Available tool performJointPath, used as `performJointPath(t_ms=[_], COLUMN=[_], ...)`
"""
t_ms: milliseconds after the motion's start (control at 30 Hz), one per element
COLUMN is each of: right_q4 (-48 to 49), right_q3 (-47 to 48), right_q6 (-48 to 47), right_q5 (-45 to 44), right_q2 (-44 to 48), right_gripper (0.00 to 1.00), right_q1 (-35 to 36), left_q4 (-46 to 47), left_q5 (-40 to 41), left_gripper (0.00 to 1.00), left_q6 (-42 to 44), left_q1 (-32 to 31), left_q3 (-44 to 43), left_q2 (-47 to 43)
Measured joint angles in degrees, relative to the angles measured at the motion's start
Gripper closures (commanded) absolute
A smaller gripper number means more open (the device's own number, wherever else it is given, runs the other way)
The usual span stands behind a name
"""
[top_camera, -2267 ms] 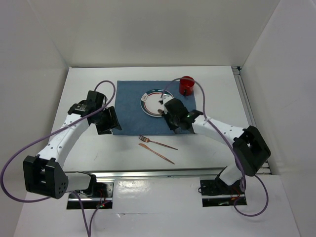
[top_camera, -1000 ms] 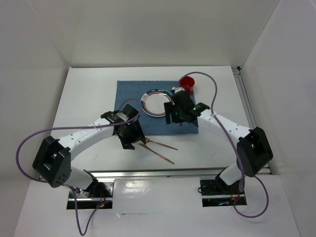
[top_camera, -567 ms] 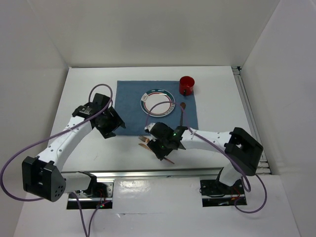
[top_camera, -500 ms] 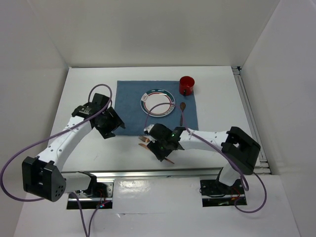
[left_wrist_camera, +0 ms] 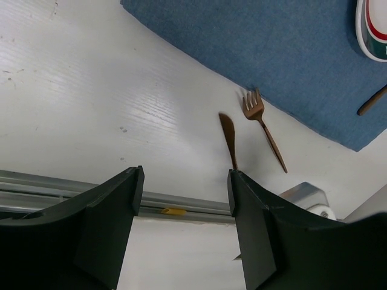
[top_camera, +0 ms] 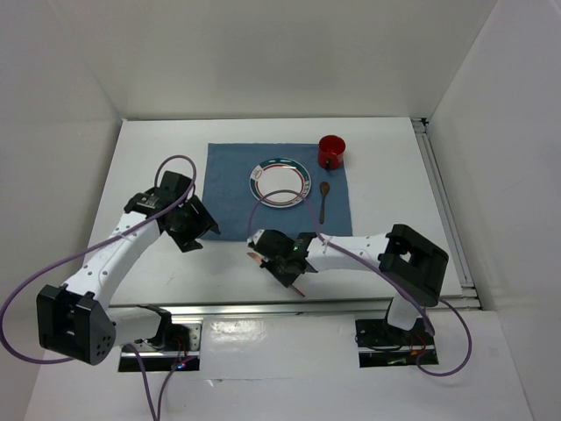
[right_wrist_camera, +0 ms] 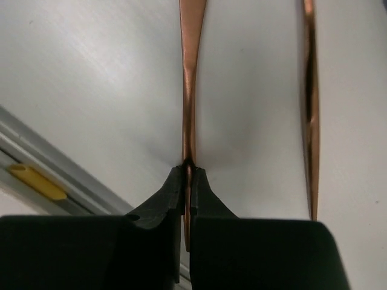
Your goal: Set the dinner table for one person
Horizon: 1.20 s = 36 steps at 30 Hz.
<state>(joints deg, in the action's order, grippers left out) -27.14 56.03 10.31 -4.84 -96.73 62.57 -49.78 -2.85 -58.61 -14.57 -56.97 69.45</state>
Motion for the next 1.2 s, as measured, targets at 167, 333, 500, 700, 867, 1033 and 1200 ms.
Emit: performJointPath(t_ms=[167,333,500,700,867,1033,1200], right_q4=[-3.87,-6.78,-7.91,-9.79,-8.83,-7.08,-4.96], right_q3=[1.84,5.95,8.37,9.27,9.46,12.24,16.17], right_q6=[-1.92,-2.49,2.4,11.58,15.87,15.69,14.05], right_q5=[-0.35,-2.73,-7.98,-11.02,-8.68,-8.37,-8.39], right_q2=[2.73,8.74,11.56,8.76,4.63,-1.7,-7.65], right_gripper=[1.0,1.0,1.0,1.0,1.0,1.0,1.0], right_q1=[2.56,2.23,-6.27,-24.65,-34.27,-37.77,-39.65], left_q4=[-0.11,-0.13,-0.09,0.52,0.52,0.55,0.52], left_q5=[0.02,0.02,0.0,0.04,0.04,0.09,0.22], left_gripper=[0.26,0.26,0.27,0.27,0.27,0.27,0.27], left_q6=[-0.02,-0.07,-0.22,-0.83,-1.57,-1.6,-1.6], left_q1=[0.48,0.57,0.24,-3.08,-4.44,-4.87,-5.25], left_q3=[-0.09,-0.7,-0.7,-0.68,-0.7,-0.7,-0.7], left_q2=[-0.35,-0.35,-0.35,-0.33,-0.22,-0.2,-0.09])
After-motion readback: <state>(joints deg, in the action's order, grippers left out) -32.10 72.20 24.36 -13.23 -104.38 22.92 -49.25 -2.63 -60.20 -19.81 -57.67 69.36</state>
